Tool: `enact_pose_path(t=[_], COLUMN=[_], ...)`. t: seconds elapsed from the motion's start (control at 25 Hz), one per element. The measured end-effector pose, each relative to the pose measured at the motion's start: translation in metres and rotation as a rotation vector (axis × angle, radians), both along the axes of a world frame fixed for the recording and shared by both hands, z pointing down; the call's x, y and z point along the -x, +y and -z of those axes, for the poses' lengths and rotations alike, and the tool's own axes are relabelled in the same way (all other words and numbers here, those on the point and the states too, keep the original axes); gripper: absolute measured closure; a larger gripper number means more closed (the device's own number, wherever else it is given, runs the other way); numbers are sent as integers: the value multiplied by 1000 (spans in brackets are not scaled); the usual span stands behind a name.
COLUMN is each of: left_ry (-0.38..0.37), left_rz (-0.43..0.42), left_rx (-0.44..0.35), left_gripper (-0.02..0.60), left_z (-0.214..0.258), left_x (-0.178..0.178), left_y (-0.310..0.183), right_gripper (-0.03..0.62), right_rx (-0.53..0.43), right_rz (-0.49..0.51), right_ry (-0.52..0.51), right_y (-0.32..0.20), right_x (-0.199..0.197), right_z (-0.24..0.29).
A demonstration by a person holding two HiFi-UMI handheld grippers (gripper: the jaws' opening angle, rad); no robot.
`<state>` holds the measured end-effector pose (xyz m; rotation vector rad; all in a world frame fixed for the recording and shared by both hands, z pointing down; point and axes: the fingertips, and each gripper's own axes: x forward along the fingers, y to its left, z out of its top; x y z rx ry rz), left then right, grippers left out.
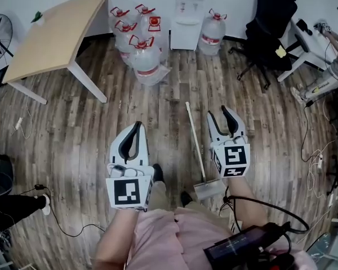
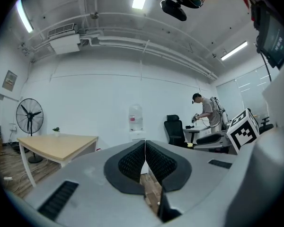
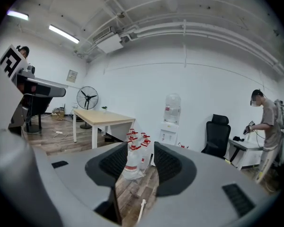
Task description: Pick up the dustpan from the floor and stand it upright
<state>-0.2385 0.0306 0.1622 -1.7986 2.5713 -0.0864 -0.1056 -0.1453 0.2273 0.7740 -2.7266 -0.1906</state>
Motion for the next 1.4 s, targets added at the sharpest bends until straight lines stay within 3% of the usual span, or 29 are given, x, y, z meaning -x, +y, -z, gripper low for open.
enact_pose_path(t=[0.32, 0.68, 1.04, 1.4], left_ry=[-15, 18, 81, 133], left_rz=[-70, -127, -134, -124], left_rx=[-45, -18, 53, 126], left_gripper=[568, 568, 568, 568], left_z=[25, 5, -53, -133], left_x=[80, 105, 123, 131], left_y=[-42, -87, -162, -226], right_gripper=[419, 419, 417, 414], right_rx=[-48, -29, 68, 182], right_rz=[-74, -114, -44, 10], right_ry=[-7, 22, 65, 143], right_y=[-27, -63, -132, -196], right_x=[60, 79, 111, 122], right_z=[29, 11, -51, -163])
